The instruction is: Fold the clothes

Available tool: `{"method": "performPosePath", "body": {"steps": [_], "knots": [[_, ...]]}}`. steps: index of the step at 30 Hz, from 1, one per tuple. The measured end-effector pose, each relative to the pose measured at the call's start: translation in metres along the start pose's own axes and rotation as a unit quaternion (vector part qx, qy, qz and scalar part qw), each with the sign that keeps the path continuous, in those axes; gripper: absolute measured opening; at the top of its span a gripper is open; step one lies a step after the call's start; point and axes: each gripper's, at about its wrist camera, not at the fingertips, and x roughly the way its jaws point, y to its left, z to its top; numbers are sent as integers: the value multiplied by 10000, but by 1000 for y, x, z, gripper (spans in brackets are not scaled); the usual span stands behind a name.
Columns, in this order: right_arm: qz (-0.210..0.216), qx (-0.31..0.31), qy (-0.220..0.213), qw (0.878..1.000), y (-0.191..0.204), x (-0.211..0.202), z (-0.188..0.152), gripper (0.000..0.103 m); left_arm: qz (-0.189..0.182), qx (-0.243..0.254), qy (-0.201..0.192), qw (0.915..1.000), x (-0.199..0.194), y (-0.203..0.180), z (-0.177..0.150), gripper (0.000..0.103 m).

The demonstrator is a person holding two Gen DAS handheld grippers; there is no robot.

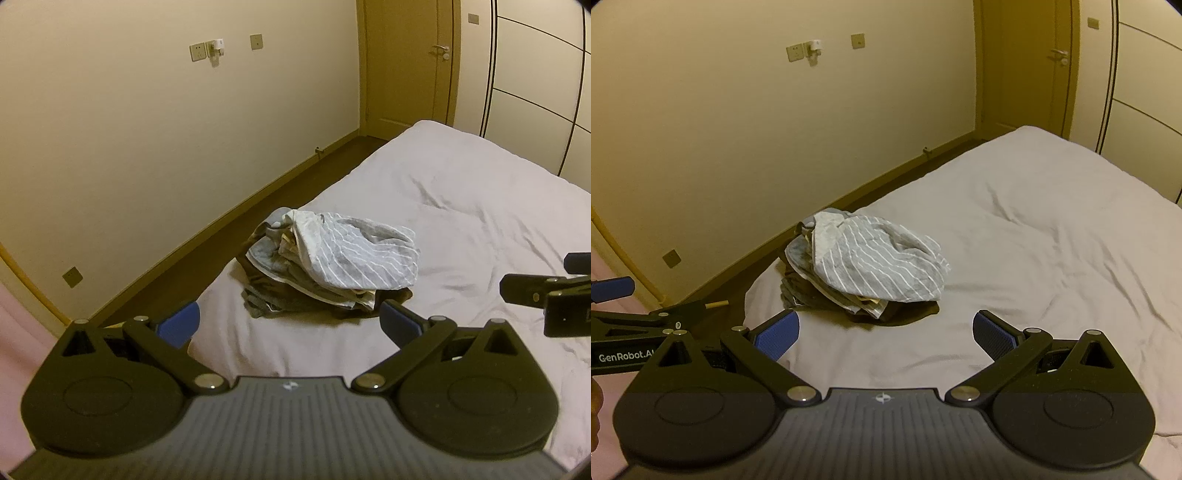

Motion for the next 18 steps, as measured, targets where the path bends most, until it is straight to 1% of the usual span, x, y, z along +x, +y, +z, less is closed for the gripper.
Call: {"method": "performPosePath", "body": {"steps": [10, 18], "knots": [[36, 4, 28, 10000, 3, -4, -4, 103, -160, -185, 48, 9997, -3, 2, -3, 102], [56, -9, 34, 10000, 2, -4, -6, 103, -193, -156, 73, 9997, -5, 1, -5, 102]]}}
